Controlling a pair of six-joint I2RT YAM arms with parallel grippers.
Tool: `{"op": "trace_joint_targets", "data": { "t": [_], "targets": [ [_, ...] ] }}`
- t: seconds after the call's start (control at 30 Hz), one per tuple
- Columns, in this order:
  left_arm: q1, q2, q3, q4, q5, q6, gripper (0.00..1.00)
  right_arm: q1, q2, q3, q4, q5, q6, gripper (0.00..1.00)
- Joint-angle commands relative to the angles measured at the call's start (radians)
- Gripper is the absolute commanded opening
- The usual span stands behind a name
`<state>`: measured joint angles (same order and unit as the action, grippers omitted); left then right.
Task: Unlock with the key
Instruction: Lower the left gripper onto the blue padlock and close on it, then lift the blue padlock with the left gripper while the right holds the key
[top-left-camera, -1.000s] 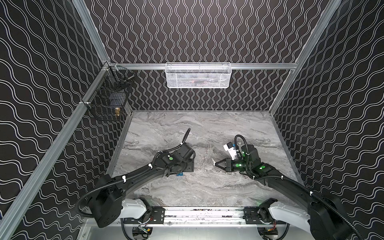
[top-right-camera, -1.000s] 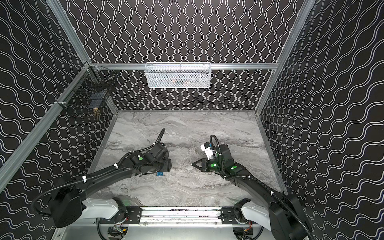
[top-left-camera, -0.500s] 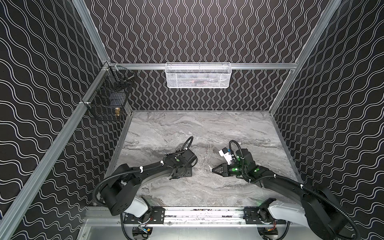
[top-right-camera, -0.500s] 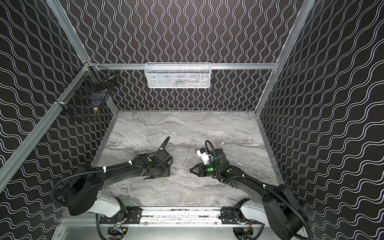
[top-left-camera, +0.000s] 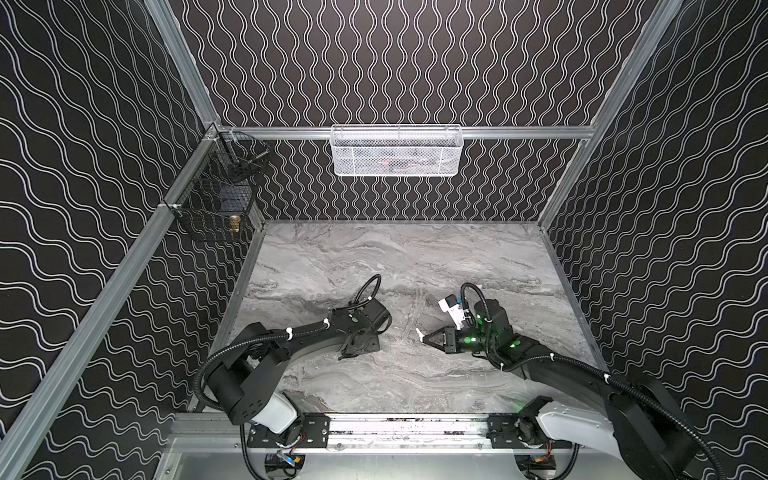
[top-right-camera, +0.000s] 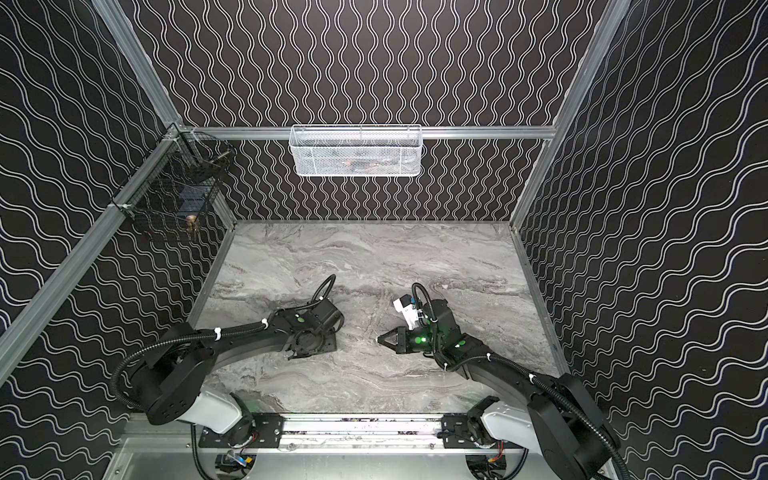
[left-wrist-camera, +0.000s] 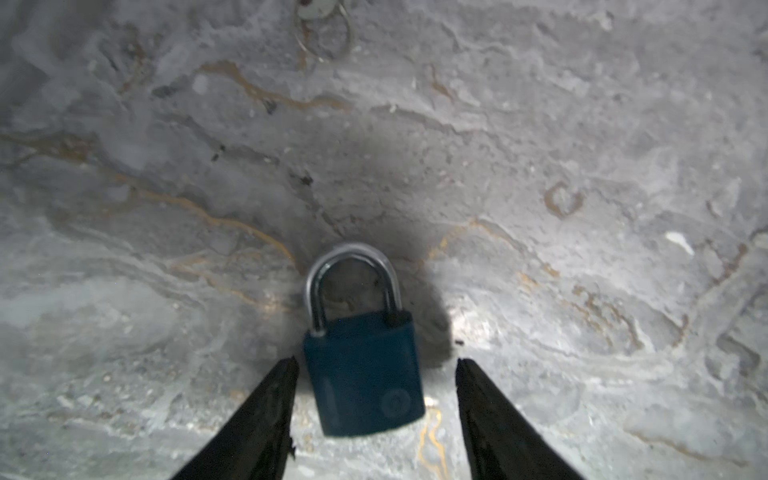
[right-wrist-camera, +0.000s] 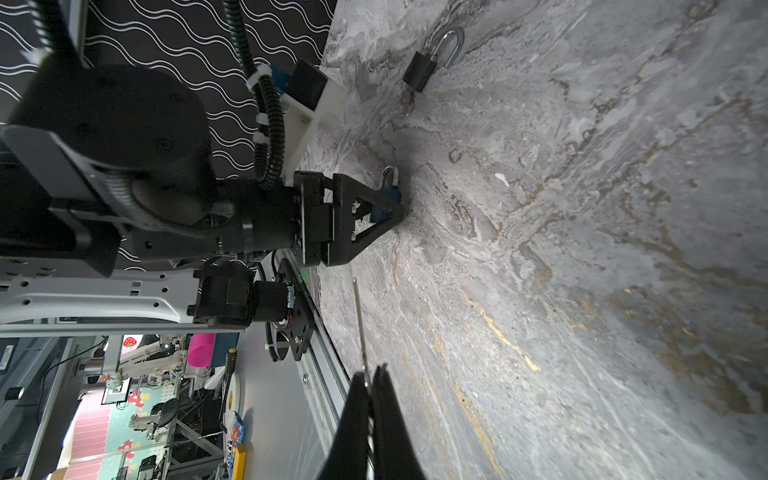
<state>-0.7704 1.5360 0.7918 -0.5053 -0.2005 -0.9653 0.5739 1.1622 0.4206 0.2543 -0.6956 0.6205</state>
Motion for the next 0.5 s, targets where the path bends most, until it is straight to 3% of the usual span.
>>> {"op": "trace_joint_targets", "data": {
  "t": [0.0,0.47],
  "targets": [
    [0.005,0.014,0.007,0.022,0.002,-0.007,0.63,0.001,-0.005,0.01,0.027,0.005,0.011,0.0],
    [-0.01,0.052,0.035,-0.044,-0.013,0.038,0.56,0.001,0.015,-0.01,0.08,0.002,0.042,0.0]
  ]
}}
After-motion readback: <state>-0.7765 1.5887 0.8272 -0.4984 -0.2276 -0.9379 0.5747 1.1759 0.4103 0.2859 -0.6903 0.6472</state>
